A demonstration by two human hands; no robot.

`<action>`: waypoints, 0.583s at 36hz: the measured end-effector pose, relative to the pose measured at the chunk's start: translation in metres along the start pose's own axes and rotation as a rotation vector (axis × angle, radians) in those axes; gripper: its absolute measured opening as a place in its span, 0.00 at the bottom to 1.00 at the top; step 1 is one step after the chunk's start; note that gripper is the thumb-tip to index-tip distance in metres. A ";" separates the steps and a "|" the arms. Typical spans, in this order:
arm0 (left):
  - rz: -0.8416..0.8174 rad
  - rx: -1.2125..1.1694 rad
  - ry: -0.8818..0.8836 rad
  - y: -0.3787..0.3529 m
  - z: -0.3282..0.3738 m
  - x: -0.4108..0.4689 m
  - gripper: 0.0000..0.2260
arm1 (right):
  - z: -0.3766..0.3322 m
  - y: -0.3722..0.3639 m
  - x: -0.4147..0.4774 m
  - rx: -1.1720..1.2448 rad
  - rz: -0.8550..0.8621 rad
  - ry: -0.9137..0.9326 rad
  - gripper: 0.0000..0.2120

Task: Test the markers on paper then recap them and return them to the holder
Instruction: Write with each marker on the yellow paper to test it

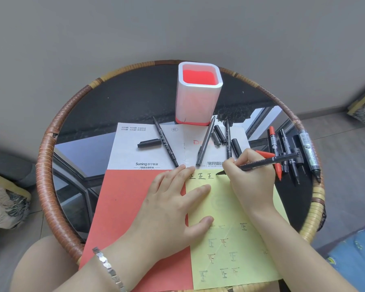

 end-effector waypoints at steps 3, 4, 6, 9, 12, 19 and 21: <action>0.000 -0.001 0.001 0.000 0.000 0.000 0.23 | 0.001 0.000 0.000 -0.006 0.009 0.008 0.13; 0.001 -0.002 0.003 0.000 0.000 0.000 0.23 | 0.001 0.001 0.000 -0.005 0.018 0.013 0.13; 0.002 -0.004 0.005 0.000 0.000 0.000 0.23 | 0.001 0.003 0.000 0.011 0.036 0.017 0.13; 0.002 -0.005 0.003 0.000 0.000 0.000 0.23 | 0.003 0.004 0.001 0.020 0.049 0.014 0.13; 0.000 -0.005 0.005 0.000 -0.001 0.000 0.23 | 0.005 0.005 0.002 0.039 0.049 0.002 0.13; 0.001 -0.003 0.004 0.000 -0.001 0.000 0.23 | -0.001 0.002 0.000 0.020 0.010 0.007 0.13; 0.000 -0.001 0.004 -0.001 0.000 0.000 0.23 | 0.000 0.002 0.000 0.016 0.002 -0.002 0.15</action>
Point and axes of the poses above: each hand's wrist, its own x-axis towards the middle knuckle, its own y-axis out of the back of the hand, z = x × y, the point moved 8 cm from there along x, towards the middle knuckle, and after that the axes turned 5 degrees about -z, right-handed, at the moved point
